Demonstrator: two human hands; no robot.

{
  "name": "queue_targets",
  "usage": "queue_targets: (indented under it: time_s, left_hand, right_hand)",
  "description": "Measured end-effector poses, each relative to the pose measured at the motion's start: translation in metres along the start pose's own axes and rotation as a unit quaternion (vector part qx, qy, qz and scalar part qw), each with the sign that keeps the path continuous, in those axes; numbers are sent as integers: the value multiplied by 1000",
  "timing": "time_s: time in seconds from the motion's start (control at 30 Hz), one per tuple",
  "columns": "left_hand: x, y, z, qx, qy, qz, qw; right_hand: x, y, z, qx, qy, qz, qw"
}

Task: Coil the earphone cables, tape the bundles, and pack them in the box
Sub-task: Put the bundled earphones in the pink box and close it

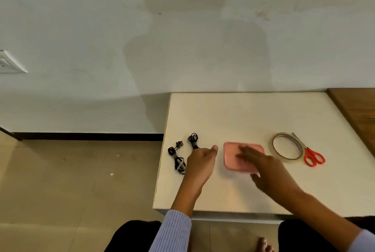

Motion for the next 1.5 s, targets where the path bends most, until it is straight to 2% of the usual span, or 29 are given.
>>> queue_targets:
  time_s: [0.1, 0.2, 0.3, 0.43, 0.53, 0.6, 0.8, 0.87, 0.93, 1.03, 1.1, 1.23, 1.33, 1.37, 1.4, 1.5]
  left_hand:
    - [-11, 6, 17, -33, 53, -68, 996]
    - [-15, 6, 24, -40, 59, -87, 994]
    - [-17, 2, 25, -35, 84, -100, 991]
    - [-25, 0, 25, -47, 128, -133, 982]
    - [-27, 1, 28, -63, 153, -146, 975]
    - [-28, 2, 31, -78, 163, -146, 973]
    - [-23, 4, 32, -79, 117, -133, 981]
    - [-21, 4, 31, -78, 106, -131, 983]
    - [-20, 4, 31, -82, 91, -129, 984]
    - [-20, 2, 29, -80, 84, -124, 985]
    - [-20, 0, 27, -70, 74, -120, 988]
    - [-18, -6, 22, -44, 72, -97, 992]
    - [-19, -6, 22, -43, 60, -92, 993]
    - [-18, -6, 23, -45, 57, -90, 993]
    - [-18, -6, 24, -46, 54, -89, 994]
    - [-18, -7, 22, -42, 50, -90, 994]
  right_hand:
    - [-17, 12, 9, 2, 20, -23, 1000]
    - [-22, 6, 6, 84, 69, -12, 994]
    - [-30, 3, 8, 134, 135, -41, 981]
    - [-38, 4, 24, 113, 190, -69, 973]
    - [-35, 3, 29, 103, 189, -61, 975]
    - [-37, 6, 24, 138, 189, -69, 970]
    - [-45, 10, -9, 194, 107, -68, 973]
    - [-43, 11, -37, 233, 29, -63, 970]
    - [-25, 11, -62, 259, -81, -21, 962]
    - [17, 6, -85, 297, -204, 90, 928]
    - [54, -3, -78, 288, -310, 197, 884]
    - [98, -23, -26, 221, -538, 356, 731]
    - [100, -36, 5, 165, -657, 388, 625]
    - [97, -39, 12, 140, -678, 386, 609]
    - [94, -41, 18, 115, -681, 387, 610]
    - [90, -42, 26, 62, -645, 391, 653]
Point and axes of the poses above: each hand's wrist, its own y-axis away from the middle knuckle, its own z-axis out of the palm, x = y × z, the point moved 10 cm from there along -y, towards the middle knuckle, and after that the axes turned 6 degrees about y, right-handed, at the moved point
